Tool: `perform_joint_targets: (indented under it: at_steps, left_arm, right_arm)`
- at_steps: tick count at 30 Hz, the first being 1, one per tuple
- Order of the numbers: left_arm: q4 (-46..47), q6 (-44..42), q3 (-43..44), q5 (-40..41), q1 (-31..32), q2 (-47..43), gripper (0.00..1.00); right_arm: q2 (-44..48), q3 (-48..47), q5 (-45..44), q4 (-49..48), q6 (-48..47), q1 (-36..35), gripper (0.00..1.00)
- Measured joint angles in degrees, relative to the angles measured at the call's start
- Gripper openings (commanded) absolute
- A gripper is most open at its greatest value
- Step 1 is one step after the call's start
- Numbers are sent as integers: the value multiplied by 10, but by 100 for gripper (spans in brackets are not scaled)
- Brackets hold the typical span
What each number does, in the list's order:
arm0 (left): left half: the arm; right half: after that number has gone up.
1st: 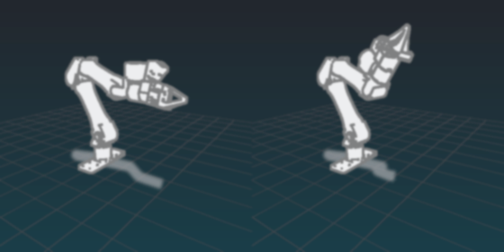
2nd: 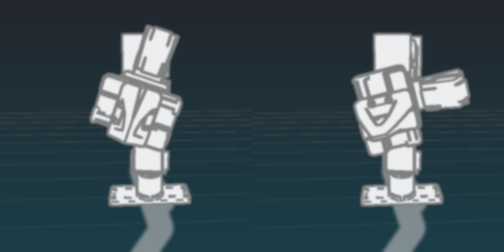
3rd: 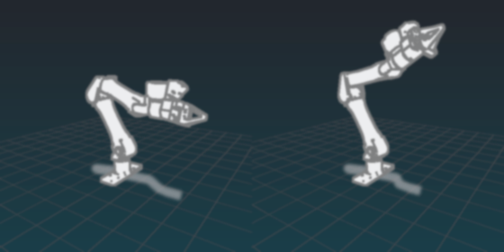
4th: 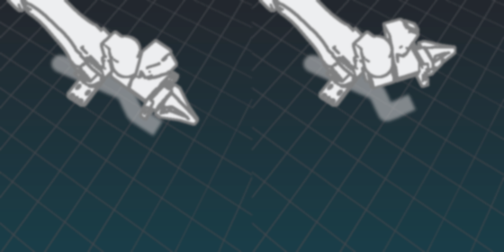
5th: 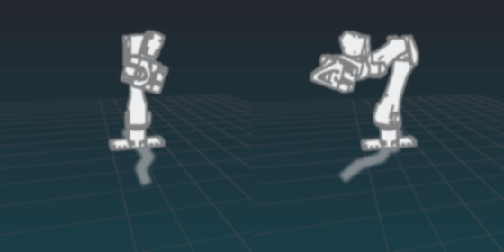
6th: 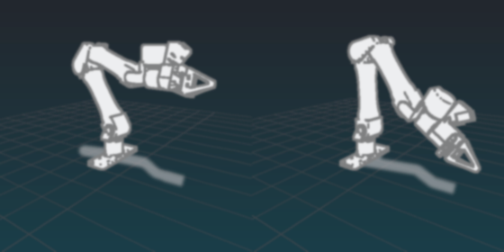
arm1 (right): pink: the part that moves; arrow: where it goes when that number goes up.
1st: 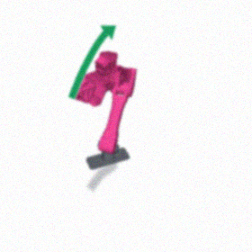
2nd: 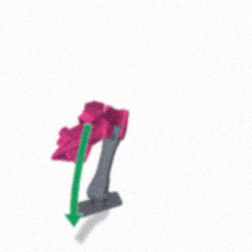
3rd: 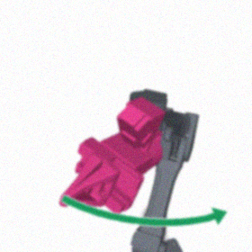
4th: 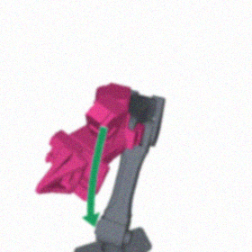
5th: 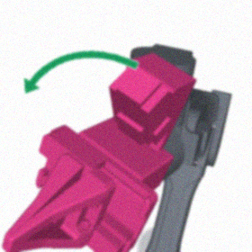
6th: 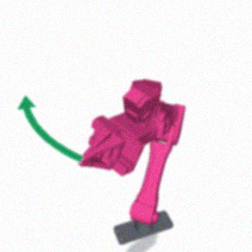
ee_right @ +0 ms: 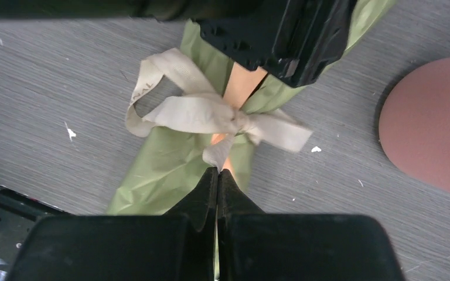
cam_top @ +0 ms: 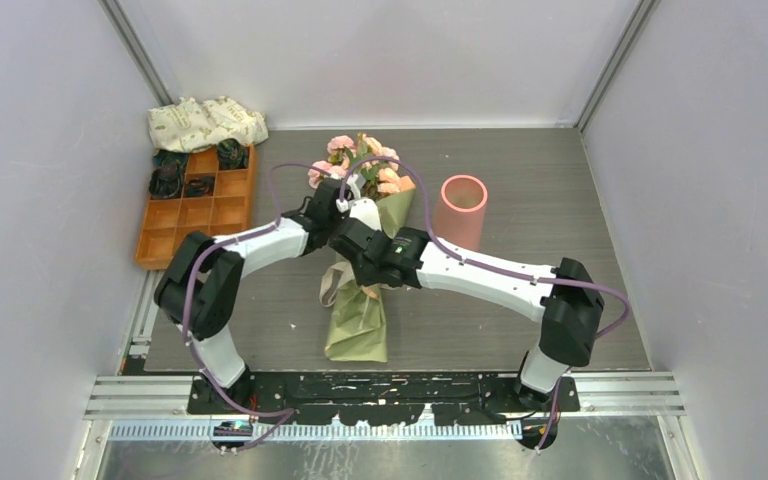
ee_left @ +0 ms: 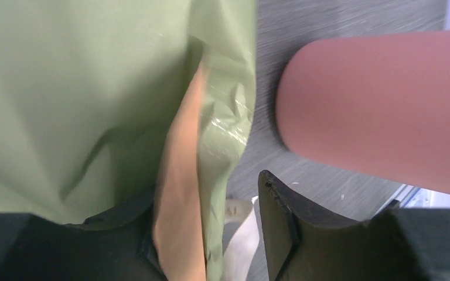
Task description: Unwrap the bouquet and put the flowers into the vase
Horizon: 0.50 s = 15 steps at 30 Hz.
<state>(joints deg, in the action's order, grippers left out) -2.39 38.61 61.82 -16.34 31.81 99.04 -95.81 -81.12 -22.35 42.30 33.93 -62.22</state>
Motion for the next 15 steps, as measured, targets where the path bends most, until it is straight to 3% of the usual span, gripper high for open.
perform_joint_targets:
  at_steps: [15]
  left_arm:
    - [40,20,-13,-2,-1,65,47]
  right_arm:
    - [54,-36,-5,21,-24,2,1]
